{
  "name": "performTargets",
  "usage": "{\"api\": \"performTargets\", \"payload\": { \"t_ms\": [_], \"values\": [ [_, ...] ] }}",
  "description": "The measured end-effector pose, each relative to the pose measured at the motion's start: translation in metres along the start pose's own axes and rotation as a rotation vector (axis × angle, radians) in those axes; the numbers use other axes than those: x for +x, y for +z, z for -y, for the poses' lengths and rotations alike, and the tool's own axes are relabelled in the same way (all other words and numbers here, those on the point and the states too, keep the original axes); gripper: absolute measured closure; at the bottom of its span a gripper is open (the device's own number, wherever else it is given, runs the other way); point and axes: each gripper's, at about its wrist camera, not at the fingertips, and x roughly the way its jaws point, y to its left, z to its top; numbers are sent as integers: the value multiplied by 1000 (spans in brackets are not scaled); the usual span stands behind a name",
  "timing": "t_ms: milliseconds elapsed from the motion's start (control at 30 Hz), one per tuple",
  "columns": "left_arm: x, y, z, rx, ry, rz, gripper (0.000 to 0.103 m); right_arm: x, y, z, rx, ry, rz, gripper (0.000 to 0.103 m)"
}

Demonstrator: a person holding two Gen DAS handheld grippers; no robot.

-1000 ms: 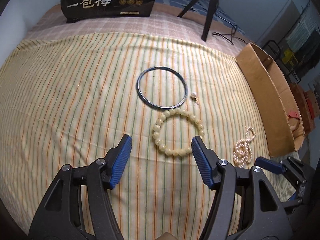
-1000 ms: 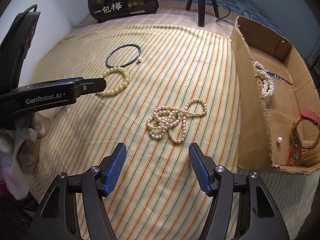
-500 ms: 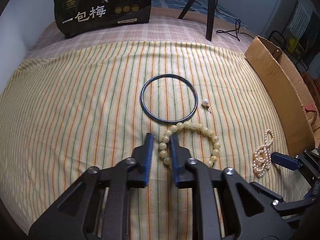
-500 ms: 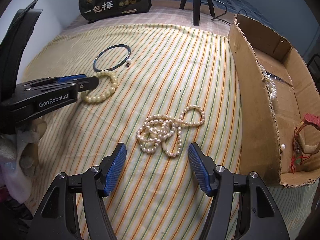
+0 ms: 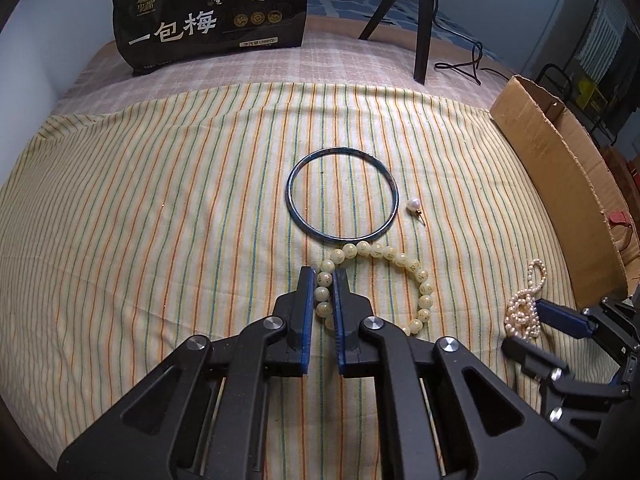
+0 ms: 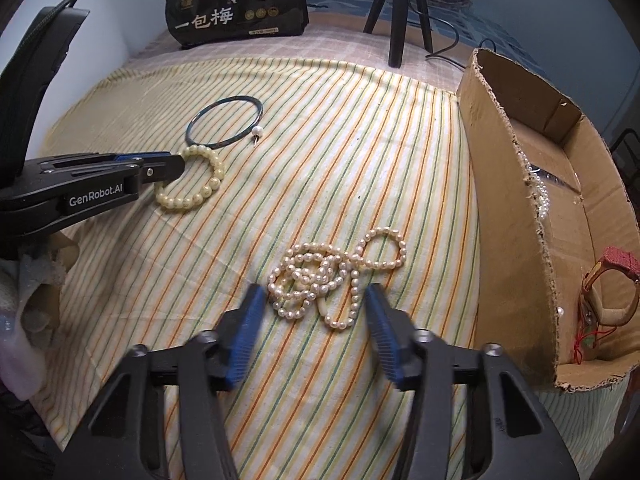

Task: Organize jewelry
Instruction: 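Grasp the cream bead bracelet with the left gripper while the right gripper grasps the pearl necklace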

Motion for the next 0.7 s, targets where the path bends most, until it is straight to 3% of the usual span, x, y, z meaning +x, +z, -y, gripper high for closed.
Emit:
{"api": "performTargets", "payload": {
  "t_ms": [100, 200, 700],
  "values": [
    [-1, 0, -1, 0, -2, 0, 98, -1, 0, 5, 15, 26, 0, 90],
    [-3, -1, -2, -9, -9, -2, 98, -2, 0, 7, 24, 34, 4, 95],
    [-40, -2, -12, -28, -38, 59, 98, -30, 7, 8, 52, 98, 74, 97]
  ]
}}
